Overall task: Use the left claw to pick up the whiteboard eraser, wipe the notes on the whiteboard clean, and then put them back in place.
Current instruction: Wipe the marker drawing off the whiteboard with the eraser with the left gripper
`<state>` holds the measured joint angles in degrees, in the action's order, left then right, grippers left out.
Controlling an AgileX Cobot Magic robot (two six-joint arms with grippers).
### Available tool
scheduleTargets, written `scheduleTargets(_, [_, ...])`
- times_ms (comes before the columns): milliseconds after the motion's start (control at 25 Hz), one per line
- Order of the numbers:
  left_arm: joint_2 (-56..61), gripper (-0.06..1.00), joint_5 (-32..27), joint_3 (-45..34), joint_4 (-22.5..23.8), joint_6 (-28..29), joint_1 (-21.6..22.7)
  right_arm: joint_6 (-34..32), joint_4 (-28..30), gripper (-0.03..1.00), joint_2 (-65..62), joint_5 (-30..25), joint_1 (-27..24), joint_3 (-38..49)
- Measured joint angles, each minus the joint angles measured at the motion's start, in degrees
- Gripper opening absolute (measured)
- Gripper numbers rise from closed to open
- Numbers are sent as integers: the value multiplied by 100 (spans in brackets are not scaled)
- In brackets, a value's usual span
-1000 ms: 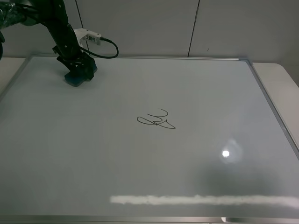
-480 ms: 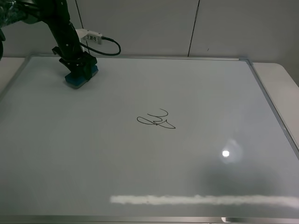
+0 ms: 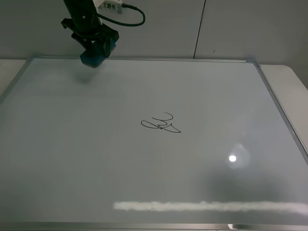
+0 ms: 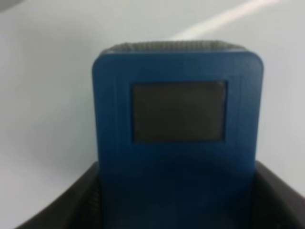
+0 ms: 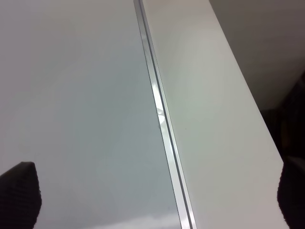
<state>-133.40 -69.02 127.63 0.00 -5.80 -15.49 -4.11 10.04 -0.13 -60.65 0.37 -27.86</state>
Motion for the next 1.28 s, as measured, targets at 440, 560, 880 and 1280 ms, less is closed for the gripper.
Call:
scheduleTargets(440, [1075, 55, -49, -2012, 180, 445, -721, 0, 0, 99, 0, 0, 0, 0])
scheduleTargets(560, [1374, 55, 44, -2604, 233, 507, -859, 0, 0, 99, 0, 0, 0, 0])
scheduleTargets(880, [1752, 55, 1081, -3785, -116, 529, -1203, 0, 0, 99, 0, 0, 0, 0])
scheduleTargets(1280, [1732, 55, 1995, -4445, -580, 750, -1375, 0, 0, 99, 0, 0, 0, 0])
